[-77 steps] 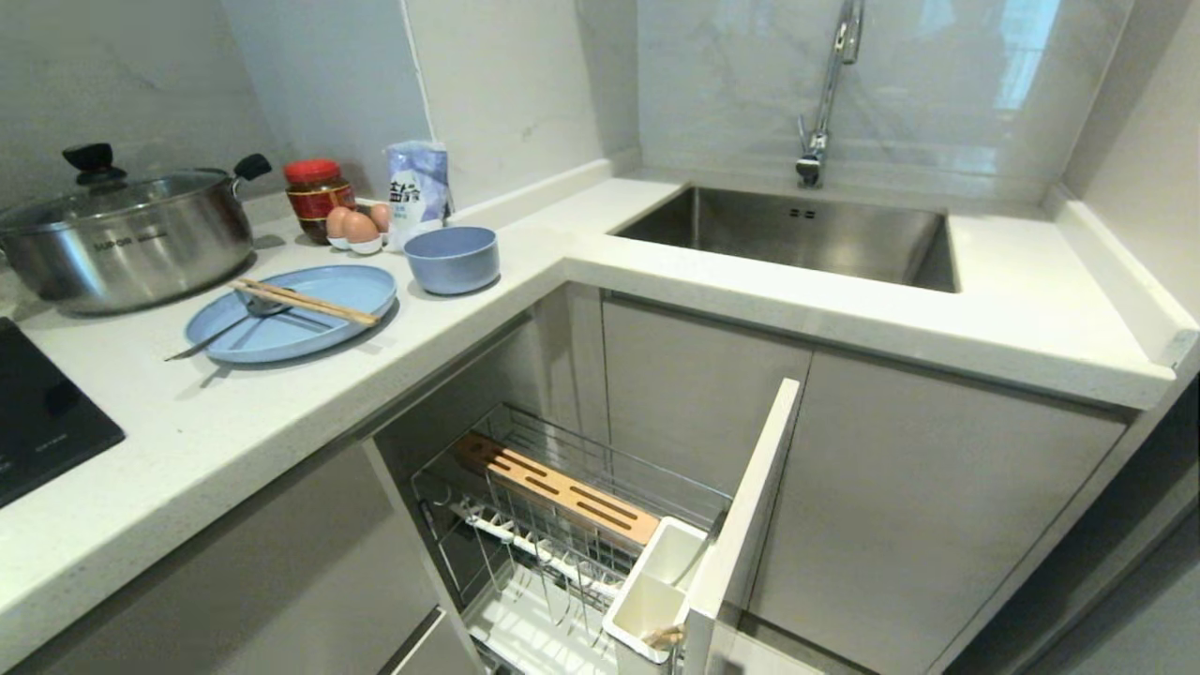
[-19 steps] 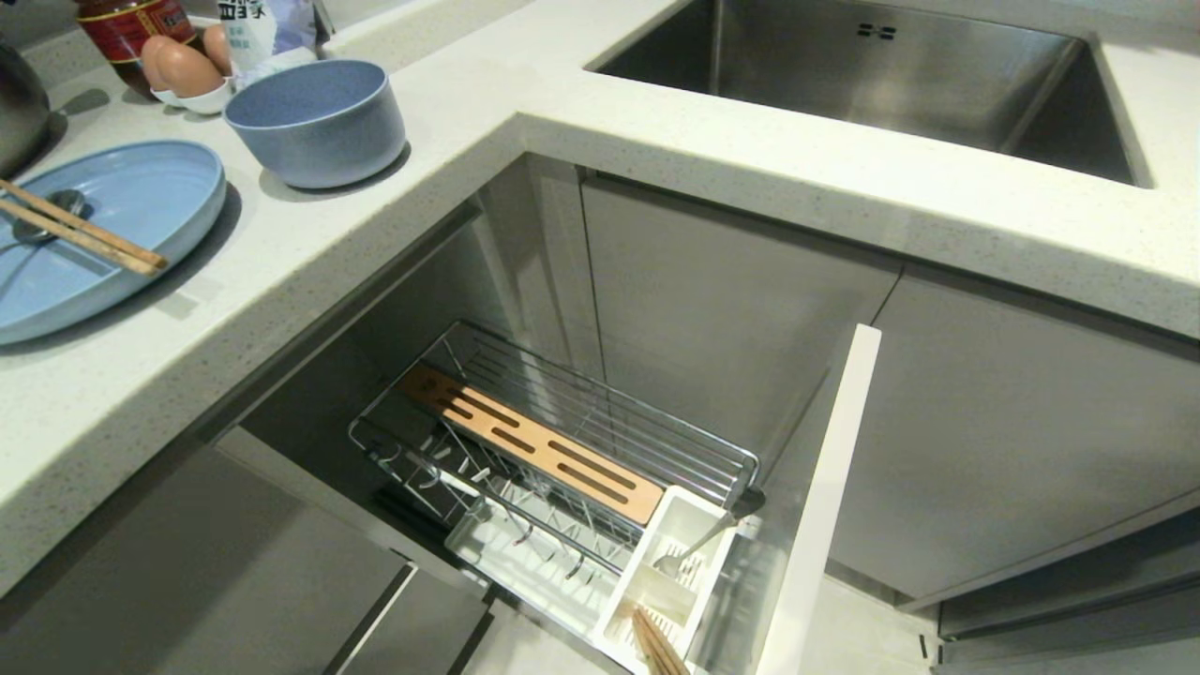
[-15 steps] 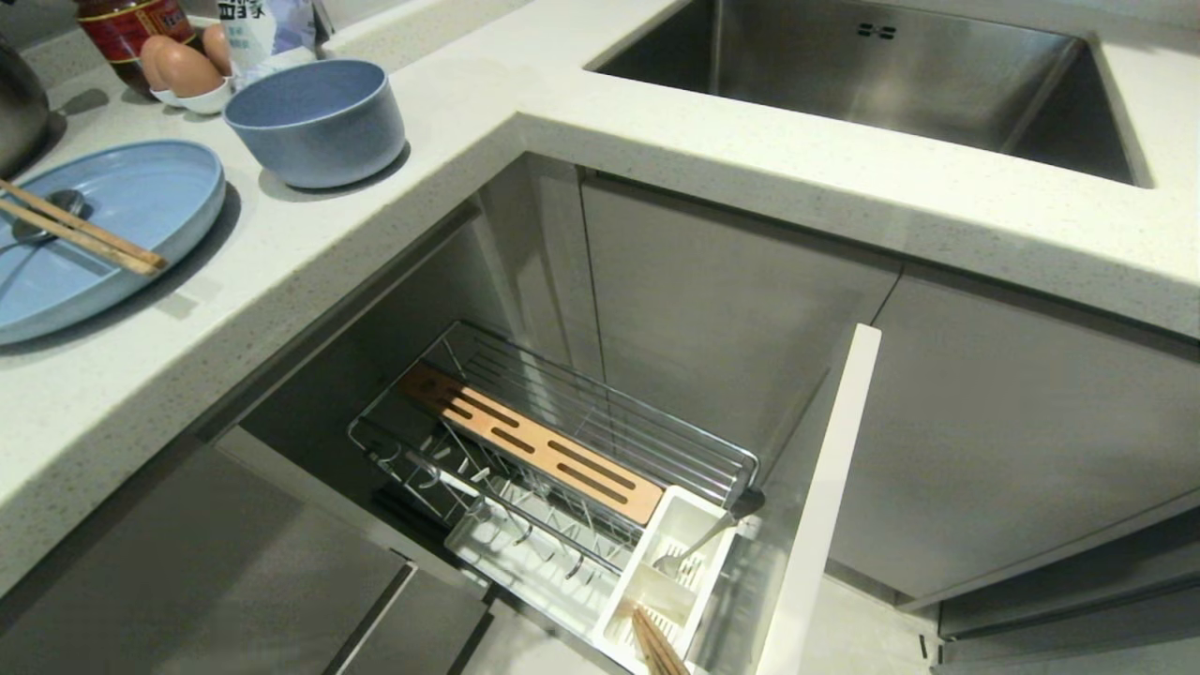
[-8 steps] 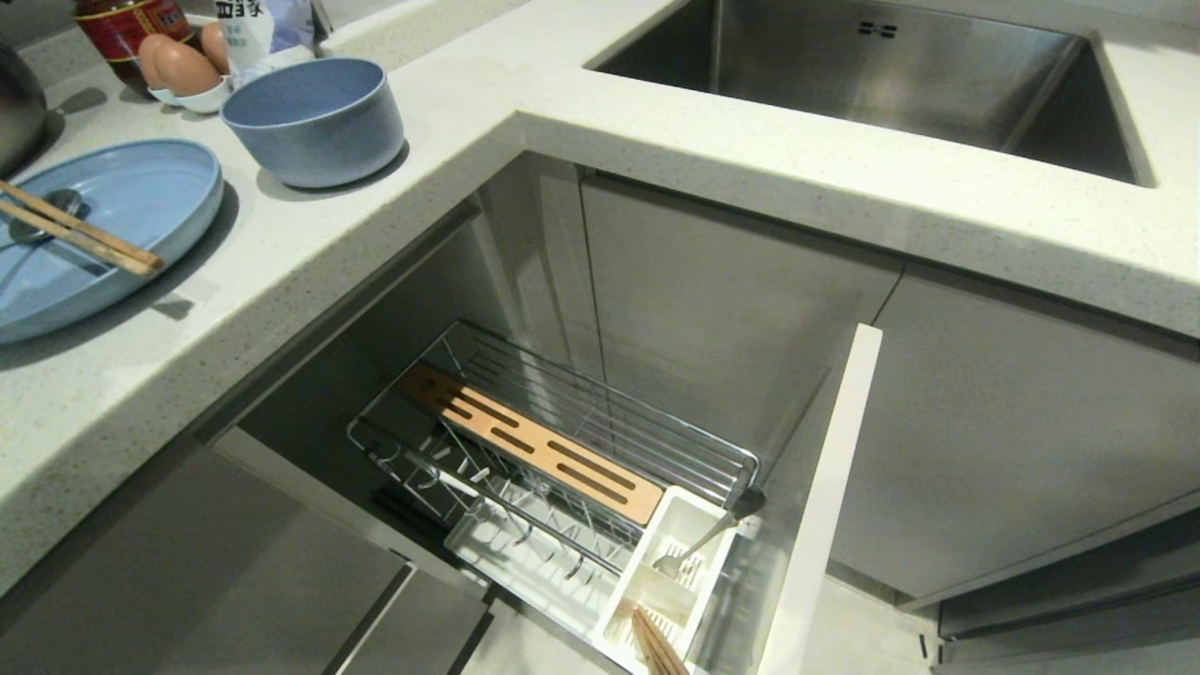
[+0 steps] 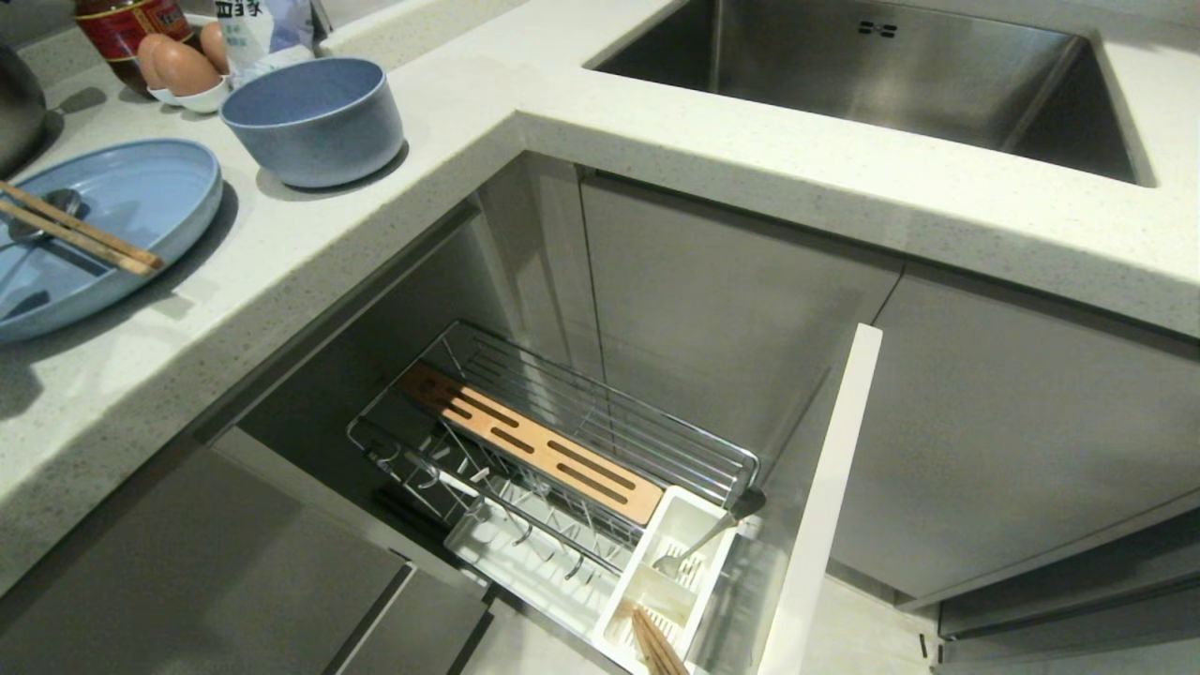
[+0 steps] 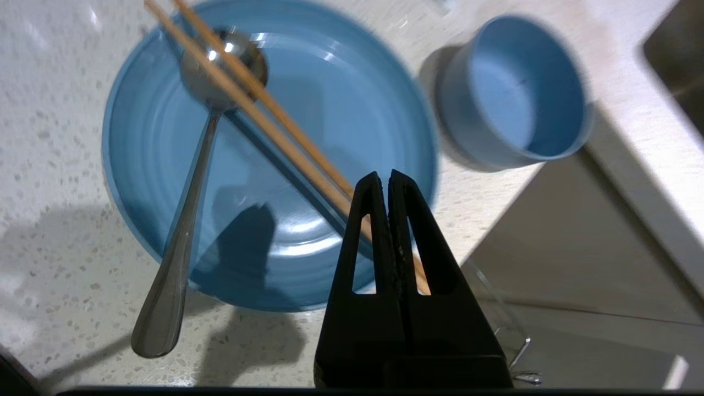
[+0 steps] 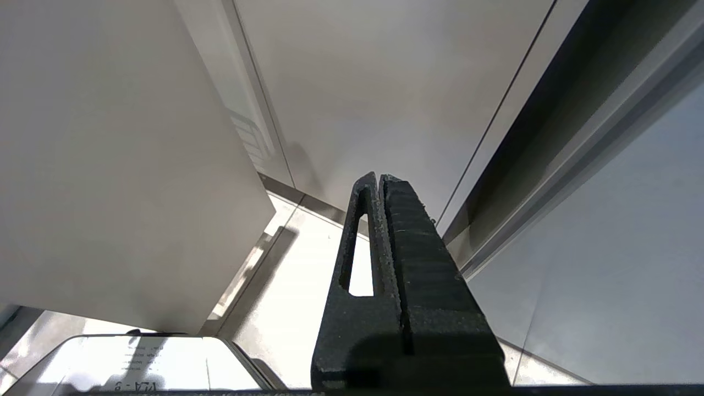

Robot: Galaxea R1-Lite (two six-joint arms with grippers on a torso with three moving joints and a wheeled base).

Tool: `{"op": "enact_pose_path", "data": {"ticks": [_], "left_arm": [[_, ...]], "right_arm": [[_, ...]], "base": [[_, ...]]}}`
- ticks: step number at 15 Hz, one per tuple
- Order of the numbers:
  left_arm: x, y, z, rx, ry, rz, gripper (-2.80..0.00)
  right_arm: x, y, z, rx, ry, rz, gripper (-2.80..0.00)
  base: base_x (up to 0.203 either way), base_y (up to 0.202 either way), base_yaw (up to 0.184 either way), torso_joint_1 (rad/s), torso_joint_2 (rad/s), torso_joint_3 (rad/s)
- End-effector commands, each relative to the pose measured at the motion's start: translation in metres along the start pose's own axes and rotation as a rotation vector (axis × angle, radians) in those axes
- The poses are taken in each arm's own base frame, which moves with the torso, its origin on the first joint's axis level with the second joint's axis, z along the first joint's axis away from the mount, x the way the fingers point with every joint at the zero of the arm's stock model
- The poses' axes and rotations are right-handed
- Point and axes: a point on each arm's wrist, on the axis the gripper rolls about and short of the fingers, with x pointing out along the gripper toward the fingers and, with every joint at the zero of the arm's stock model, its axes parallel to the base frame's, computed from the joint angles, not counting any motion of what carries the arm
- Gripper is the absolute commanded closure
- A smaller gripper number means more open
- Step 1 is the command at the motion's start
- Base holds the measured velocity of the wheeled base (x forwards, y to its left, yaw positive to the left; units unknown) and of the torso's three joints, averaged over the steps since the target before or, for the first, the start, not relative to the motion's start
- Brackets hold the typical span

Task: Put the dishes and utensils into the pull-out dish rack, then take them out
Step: Pick up the chopsticks and place it in the cupboard

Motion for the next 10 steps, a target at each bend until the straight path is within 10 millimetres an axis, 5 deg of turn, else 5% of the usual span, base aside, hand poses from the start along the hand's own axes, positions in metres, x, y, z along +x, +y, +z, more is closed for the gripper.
{"op": "enact_pose_path", "data": {"ticks": [1, 10], "left_arm": [[0.025, -0.003, -0.001, 0.003, 0.069, 0.029, 0.00], [0.077, -0.013, -0.016, 0.020, 0.180, 0.169, 0.00]], "right_arm": [[0.000, 0.000, 0.000, 0.000, 0.000, 0.000, 0.00], [0.000, 0.000, 0.000, 0.000, 0.000, -0.001, 0.00]], "base": [[0.000, 0.000, 0.000, 0.000, 0.00, 0.000], [0.000, 0.000, 0.000, 0.000, 0.00, 0.000]]}}
